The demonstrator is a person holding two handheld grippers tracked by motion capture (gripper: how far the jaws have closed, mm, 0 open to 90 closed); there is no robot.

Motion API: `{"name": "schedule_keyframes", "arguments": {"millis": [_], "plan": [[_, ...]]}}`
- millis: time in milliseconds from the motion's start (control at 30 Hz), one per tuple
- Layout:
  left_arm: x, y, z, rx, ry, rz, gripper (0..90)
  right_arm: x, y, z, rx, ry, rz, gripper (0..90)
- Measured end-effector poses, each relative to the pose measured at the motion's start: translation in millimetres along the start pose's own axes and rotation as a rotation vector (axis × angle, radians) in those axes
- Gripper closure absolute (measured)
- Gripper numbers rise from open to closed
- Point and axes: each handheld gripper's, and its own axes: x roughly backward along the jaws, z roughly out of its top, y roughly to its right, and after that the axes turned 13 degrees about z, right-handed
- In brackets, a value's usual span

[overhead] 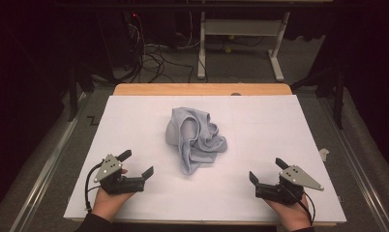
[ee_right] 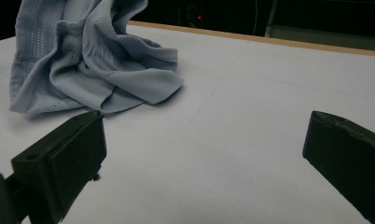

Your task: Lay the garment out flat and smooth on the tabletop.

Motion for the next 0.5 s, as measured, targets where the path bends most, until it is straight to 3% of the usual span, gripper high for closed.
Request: {"name": "schedule_keyframes", "arguments": {"millis": [500], "plan": [[-0.1,0.5,-0.2,-0.01,0.008,-0.009,0.0,0.3,4.2,-0.2,-0.001,0.007,0.0,0.1]]}}
